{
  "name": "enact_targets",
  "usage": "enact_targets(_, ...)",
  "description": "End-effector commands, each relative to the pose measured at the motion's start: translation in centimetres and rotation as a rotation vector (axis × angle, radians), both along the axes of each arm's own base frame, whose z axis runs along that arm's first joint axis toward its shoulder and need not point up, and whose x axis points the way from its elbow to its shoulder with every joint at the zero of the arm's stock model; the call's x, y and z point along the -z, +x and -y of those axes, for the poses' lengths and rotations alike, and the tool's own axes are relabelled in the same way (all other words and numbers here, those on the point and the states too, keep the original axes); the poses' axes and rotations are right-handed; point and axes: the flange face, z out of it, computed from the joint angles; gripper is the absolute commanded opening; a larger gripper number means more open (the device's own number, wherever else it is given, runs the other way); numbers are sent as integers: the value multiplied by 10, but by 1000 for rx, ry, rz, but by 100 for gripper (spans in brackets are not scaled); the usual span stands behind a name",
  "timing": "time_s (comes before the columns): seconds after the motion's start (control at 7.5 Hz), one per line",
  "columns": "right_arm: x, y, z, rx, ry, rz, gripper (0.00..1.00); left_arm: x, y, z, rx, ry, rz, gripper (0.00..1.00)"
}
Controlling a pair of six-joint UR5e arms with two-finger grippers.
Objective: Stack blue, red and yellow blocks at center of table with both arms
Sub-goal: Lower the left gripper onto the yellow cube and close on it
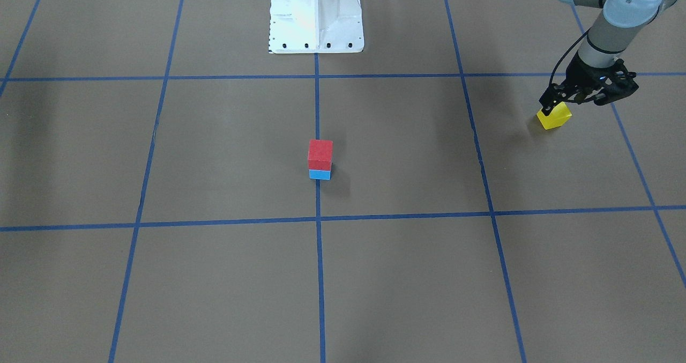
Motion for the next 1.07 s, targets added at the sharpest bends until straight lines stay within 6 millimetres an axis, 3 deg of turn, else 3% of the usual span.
enact_targets(0.0,-1,0,-1,0,-1,0,99,-9,5,1,-10,-9,11,100)
enact_targets(0.53,-2,0,-2,0,-4,-2,99,-16,17,10,-23,-14,8,100)
enact_targets(0.67,-4,0,-3,1,-6,-4,99,-17,17,10,-23,-15,10,80)
enact_targets(0.8,-3,0,-3,1,-5,-2,99,-16,17,9,-30,-12,9,32)
enact_targets(0.93,-4,0,-3,1,-6,-4,99,-13,17,9,-31,-8,6,0)
